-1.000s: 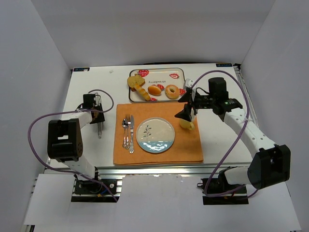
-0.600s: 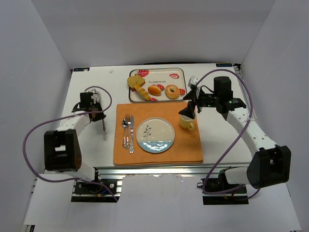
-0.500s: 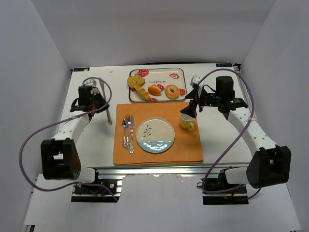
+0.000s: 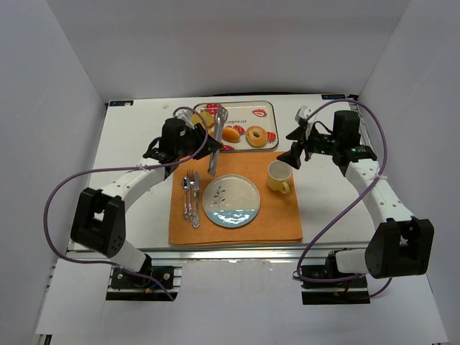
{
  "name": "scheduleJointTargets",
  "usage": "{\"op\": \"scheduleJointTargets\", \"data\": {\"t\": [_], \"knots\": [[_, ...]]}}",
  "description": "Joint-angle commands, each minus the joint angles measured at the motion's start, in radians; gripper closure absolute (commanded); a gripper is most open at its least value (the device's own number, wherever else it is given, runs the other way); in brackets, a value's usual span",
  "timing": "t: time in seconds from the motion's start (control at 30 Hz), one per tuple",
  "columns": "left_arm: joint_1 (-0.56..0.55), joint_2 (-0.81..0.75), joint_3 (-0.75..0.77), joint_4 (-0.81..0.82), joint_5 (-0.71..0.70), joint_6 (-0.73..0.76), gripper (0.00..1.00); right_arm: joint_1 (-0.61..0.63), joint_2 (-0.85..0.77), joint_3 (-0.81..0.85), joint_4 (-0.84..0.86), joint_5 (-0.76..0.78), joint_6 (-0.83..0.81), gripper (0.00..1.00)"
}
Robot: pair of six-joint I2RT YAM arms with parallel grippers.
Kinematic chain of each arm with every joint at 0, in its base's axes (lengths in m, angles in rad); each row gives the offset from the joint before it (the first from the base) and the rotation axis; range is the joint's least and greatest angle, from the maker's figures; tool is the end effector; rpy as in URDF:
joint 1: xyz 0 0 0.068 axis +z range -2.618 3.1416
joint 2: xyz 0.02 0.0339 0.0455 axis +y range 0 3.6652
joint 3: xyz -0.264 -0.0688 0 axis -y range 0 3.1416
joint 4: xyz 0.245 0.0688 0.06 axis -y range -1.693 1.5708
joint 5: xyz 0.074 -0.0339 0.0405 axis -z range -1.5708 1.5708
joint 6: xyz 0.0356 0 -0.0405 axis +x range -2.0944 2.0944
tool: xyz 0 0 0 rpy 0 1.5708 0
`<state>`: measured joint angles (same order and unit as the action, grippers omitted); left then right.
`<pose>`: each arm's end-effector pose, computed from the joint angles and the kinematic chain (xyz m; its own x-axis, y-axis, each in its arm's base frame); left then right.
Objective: Place the bread
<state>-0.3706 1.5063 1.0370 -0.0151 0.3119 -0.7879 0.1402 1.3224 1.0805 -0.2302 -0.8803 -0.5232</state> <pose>0.3168 -0.1348 0.2694 -0.7299 -0.4402 -0.5229 0.1140 0.6759 -0.7281 0.2867 0.0682 0.3250 -0.0059 -0.3222 -0.9466 -0.8910 0.4314 -0.1413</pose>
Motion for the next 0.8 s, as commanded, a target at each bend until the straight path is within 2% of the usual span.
{"op": "scheduleJointTargets", "data": {"t": [0.0, 0.27, 0.53, 0.77], "knots": [[-0.033, 0.026, 0.077, 0.069, 0.010, -0.079, 0.54, -0.020, -0.022, -0.004, 0.042, -0.036, 0.009, 0.11], [-0.079, 0.123, 0.133, 0.054, -0.016, -0.109, 0.52, -0.047, -0.034, -0.037, 0.051, -0.049, 0.008, 0.11], [-0.103, 0.173, 0.162, 0.021, -0.099, -0.169, 0.52, -0.056, -0.034, -0.047, 0.061, -0.059, 0.017, 0.11], [-0.133, 0.258, 0.245, -0.098, -0.102, -0.168, 0.53, -0.056, -0.034, -0.051, 0.068, -0.069, 0.023, 0.11]]}}
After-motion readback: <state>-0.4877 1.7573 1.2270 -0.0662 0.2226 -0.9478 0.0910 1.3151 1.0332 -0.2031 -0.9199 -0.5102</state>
